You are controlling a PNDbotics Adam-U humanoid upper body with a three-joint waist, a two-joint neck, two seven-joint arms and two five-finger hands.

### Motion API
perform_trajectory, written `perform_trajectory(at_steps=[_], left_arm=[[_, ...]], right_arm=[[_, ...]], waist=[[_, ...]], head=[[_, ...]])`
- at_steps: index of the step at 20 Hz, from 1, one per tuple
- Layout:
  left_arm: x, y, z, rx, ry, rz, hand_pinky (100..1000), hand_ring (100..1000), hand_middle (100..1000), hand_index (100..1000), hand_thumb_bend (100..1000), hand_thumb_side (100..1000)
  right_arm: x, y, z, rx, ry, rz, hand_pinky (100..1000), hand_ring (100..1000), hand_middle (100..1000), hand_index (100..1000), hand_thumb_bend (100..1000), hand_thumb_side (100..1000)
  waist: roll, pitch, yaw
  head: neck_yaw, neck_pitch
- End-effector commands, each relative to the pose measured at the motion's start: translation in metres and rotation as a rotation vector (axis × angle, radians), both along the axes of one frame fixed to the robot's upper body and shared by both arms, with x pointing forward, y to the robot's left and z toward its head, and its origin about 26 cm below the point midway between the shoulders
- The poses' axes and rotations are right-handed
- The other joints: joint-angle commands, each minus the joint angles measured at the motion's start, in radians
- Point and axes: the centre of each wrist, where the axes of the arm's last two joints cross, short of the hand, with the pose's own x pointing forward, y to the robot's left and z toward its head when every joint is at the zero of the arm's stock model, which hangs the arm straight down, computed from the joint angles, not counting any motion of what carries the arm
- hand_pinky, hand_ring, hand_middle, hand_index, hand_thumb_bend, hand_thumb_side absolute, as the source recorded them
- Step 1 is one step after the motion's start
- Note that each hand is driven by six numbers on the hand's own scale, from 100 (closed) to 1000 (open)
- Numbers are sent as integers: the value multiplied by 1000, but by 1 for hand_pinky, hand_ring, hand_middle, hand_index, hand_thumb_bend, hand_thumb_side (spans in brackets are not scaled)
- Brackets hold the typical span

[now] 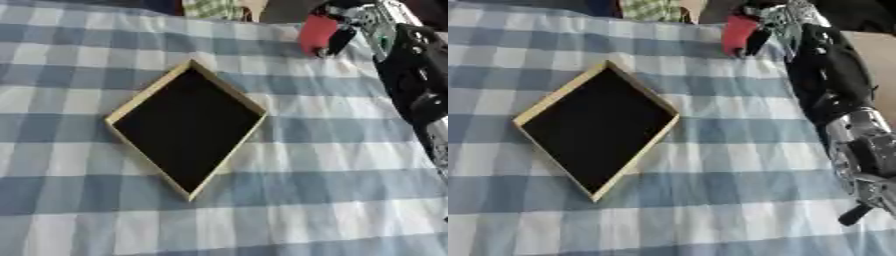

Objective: Pick up objects on the table and place them in the box.

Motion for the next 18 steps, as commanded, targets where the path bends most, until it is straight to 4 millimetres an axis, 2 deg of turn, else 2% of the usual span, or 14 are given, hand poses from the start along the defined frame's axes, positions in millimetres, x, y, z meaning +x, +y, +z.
perform_trajectory(at_steps=[1, 3, 7, 18], left_arm=[[-1, -1, 6, 19, -21, -4, 694, 625, 576, 633, 100, 764], [-1, -1, 6, 20, -20, -4, 694, 626, 576, 633, 100, 763], [-1, -1, 6, 22, -18, -4, 694, 626, 576, 633, 100, 762], [-2, 1, 4, 23, -7, 1, 695, 627, 577, 633, 100, 760]], right_arm=[[-5, -4, 14, -5, -63, -15, 828, 701, 646, 784, 173, 100], [-5, -3, 15, -1, -89, -14, 764, 642, 599, 751, 144, 100], [-5, -2, 18, 6, -128, -7, 731, 619, 579, 730, 108, 100], [-8, 4, 33, 11, -90, 74, 761, 655, 622, 765, 100, 100]], waist=[[4, -18, 0], [4, -18, 0], [6, -20, -3], [8, -44, -20]], head=[[-1, -13], [-1, -12], [-1, -8], [-4, 20]])
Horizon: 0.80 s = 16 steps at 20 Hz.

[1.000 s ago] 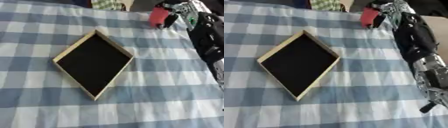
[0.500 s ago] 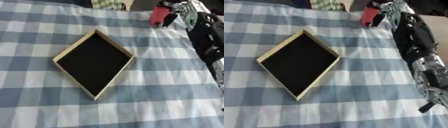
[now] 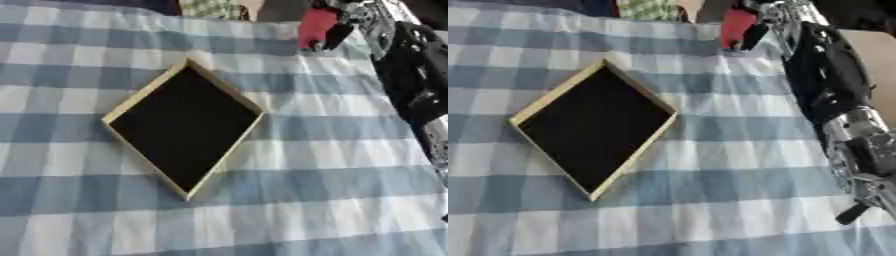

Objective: Pick up objects on the table and place them in the box.

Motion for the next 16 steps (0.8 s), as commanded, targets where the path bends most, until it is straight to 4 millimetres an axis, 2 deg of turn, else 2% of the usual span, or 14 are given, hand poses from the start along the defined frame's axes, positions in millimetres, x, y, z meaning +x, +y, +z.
perform_trajectory(at_steps=[1, 6, 10, 13, 16], left_arm=[[-2, 2, 5, 17, -14, 0, 695, 627, 577, 633, 100, 759], [-2, 3, 4, 15, -12, 3, 695, 627, 577, 634, 100, 757], [-3, 3, 4, 11, -13, 4, 695, 628, 578, 635, 100, 754], [-3, 4, 3, 6, -9, 5, 695, 629, 579, 635, 100, 754], [-4, 4, 2, 0, -4, 7, 695, 630, 580, 637, 100, 751]], right_arm=[[-9, -2, 26, -7, -33, 22, 761, 656, 622, 765, 100, 100], [-13, 11, 39, -37, -41, 112, 754, 651, 620, 761, 100, 100], [-14, 31, 49, -94, -48, 207, 755, 651, 618, 756, 100, 100], [-12, 53, 54, -139, -48, 267, 748, 650, 619, 753, 100, 100], [-10, 86, 55, -177, -56, 358, 711, 638, 616, 752, 100, 100]], waist=[[7, -32, -3], [11, -42, -8], [16, -50, -10], [23, -60, -13], [33, -69, -15]], head=[[-1, 13], [12, 26], [11, 36], [15, 46], [30, 53]])
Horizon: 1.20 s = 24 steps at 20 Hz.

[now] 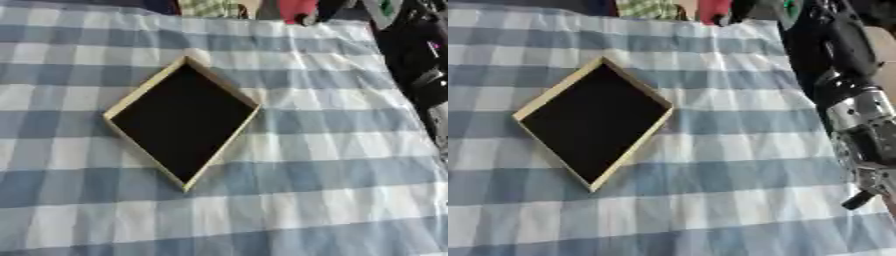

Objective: Pick up objects on the table and place them in the box.

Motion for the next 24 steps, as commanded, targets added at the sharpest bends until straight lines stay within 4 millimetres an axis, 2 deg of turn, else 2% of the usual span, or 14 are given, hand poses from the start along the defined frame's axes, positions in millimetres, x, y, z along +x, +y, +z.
perform_trajectory(at_steps=[1, 6, 10, 20, 21, 24], left_arm=[[-2, 3, 5, 8, -17, 5, 695, 630, 580, 637, 100, 750], [-3, 5, 4, -6, -22, 20, 696, 634, 583, 640, 100, 745], [-2, 8, 6, -12, -31, 36, 695, 634, 582, 641, 100, 741], [-3, 13, 7, -19, -39, 63, 695, 635, 583, 641, 100, 737], [-3, 13, 8, -20, -41, 62, 695, 635, 583, 641, 100, 736], [-3, 13, 8, -19, -41, 63, 695, 634, 582, 641, 100, 736]], right_arm=[[-6, 30, 16, -46, -43, 88, 709, 638, 616, 752, 100, 100], [-9, 79, 9, -145, -37, 214, 700, 645, 618, 743, 100, 100], [-22, 115, 3, -250, -69, 342, 717, 653, 620, 733, 103, 100], [-65, 176, -19, -358, -107, 614, 723, 653, 618, 727, 139, 100], [-67, 180, -22, -363, -94, 632, 722, 653, 619, 727, 101, 100], [-74, 190, -30, -378, -71, 672, 724, 654, 620, 727, 100, 100]], waist=[[10, -33, -1], [18, -49, -2], [18, -62, -3], [15, -83, 4], [15, -84, 5], [15, -83, 5]], head=[[12, 10], [20, 19], [27, 29], [40, 39], [42, 39], [44, 40]])
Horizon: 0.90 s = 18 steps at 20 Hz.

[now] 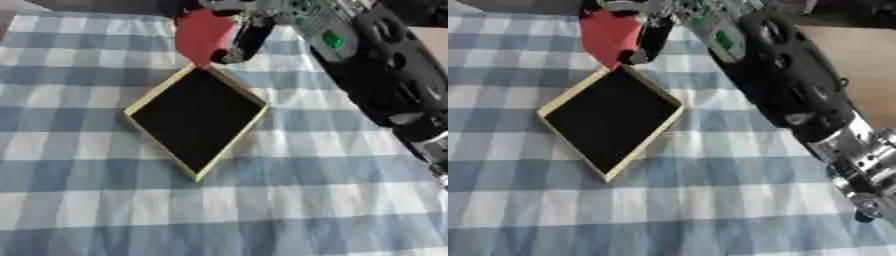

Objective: Pick up objects on the table and place them in the box.

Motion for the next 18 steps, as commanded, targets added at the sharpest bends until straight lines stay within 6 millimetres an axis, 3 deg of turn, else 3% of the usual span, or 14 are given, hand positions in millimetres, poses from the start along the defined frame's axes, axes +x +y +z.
perform_trajectory(at_steps=[1, 7, 10, 18], left_arm=[[-2, 5, 8, 20, -23, 10, 695, 634, 582, 640, 100, 737], [-1, 3, 8, 19, -23, 4, 695, 634, 581, 639, 100, 741], [-1, 2, 8, 17, -22, 2, 695, 633, 581, 639, 100, 743], [0, 0, 7, 13, -19, -6, 694, 633, 580, 637, 100, 746]], right_arm=[[-13, 11, 5, -14, -17, 52, 725, 653, 619, 725, 101, 100], [-21, 22, -11, -23, -9, 108, 731, 654, 621, 727, 106, 100], [-17, 23, -20, -52, -13, 96, 746, 661, 620, 719, 153, 100], [3, 22, -57, -115, -4, 71, 743, 662, 620, 719, 130, 100]], waist=[[4, -21, 2], [-1, -12, 2], [-3, -7, 5], [-9, 1, 18]], head=[[5, 7], [22, 8], [25, 5], [21, 0]])
